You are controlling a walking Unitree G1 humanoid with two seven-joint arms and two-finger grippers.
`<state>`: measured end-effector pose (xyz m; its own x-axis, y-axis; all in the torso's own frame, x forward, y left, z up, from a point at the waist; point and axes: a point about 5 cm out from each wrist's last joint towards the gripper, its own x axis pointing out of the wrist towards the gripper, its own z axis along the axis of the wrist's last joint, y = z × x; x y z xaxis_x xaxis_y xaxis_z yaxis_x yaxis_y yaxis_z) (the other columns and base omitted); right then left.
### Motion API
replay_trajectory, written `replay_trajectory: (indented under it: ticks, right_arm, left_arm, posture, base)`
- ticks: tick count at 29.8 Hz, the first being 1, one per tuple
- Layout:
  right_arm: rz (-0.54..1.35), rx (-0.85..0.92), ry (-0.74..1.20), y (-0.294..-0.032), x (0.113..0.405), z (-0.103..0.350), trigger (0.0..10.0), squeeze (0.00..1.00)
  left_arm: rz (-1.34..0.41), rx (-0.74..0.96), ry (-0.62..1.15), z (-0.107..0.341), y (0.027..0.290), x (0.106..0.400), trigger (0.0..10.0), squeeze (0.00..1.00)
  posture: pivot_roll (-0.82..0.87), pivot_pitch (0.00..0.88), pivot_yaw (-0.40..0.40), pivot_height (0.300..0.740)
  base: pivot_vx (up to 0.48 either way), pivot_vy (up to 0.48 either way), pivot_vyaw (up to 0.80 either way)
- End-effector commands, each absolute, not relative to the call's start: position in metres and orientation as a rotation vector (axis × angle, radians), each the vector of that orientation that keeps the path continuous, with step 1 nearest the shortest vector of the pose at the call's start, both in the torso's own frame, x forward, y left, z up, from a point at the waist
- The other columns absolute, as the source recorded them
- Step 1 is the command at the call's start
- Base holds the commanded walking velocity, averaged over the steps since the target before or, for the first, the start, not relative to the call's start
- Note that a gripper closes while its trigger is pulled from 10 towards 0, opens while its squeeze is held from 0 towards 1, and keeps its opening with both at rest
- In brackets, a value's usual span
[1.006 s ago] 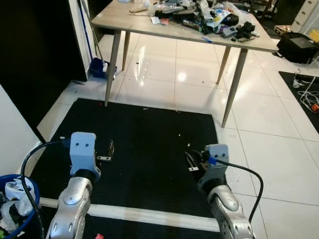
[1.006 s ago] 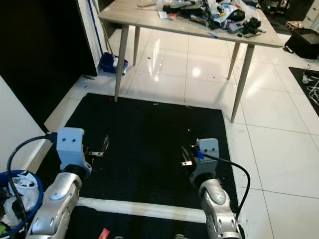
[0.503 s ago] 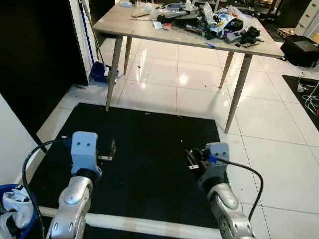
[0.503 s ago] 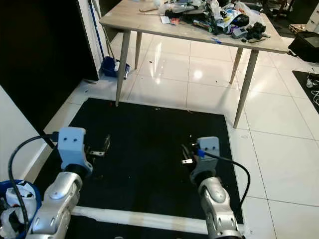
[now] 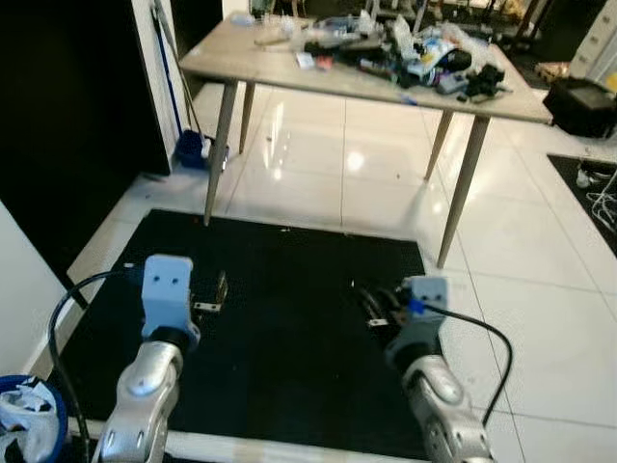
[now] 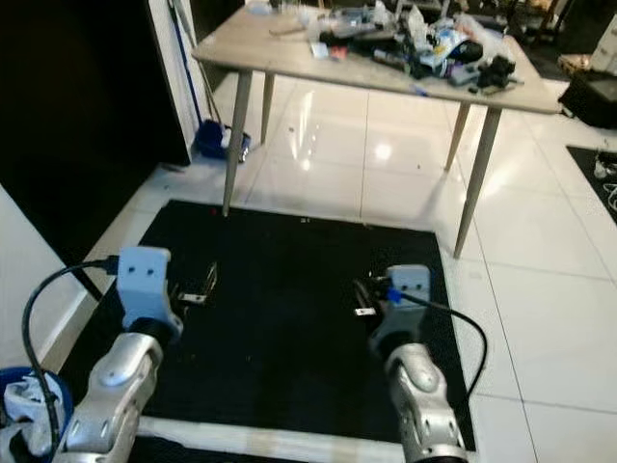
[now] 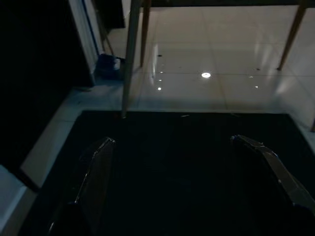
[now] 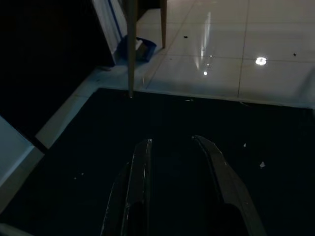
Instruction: Picking trash to rubbish bin
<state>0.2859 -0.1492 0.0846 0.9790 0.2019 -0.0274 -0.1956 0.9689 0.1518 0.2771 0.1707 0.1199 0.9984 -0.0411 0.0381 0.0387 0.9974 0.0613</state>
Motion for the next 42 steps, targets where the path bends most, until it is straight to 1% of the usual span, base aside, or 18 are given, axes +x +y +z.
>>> replay_trajectory:
  ticks: [1, 37, 42]
  right_arm:
    - [0.187, 0.145, 0.067, -0.1538, 0.2835, 0.0795, 10.0, 0.00]
    - [0.187, 0.141, 0.072, -0.1545, 0.2846, 0.0804, 10.0, 0.00]
    - [0.189, 0.141, 0.071, -0.1545, 0.2851, 0.0809, 10.0, 0.00]
  left_arm:
    - [-0.047, 0.073, -0.024, 0.1153, 0.1702, 0.2750, 10.0, 0.00]
    - [-0.049, 0.071, -0.028, 0.1153, 0.1692, 0.2760, 10.0, 0.00]
    - [-0.049, 0.069, -0.030, 0.1154, 0.1688, 0.2763, 10.0, 0.00]
  posture:
    - [0.01, 0.107, -0.034, 0.740]
    - [0.00, 0.119, -0.040, 0.740]
    - [0.00, 0.119, -0.040, 0.740]
  base:
    - [0.281, 0.000, 0.00]
    - [0.281, 0.000, -0.03]
    - [0.281, 0.000, -0.28]
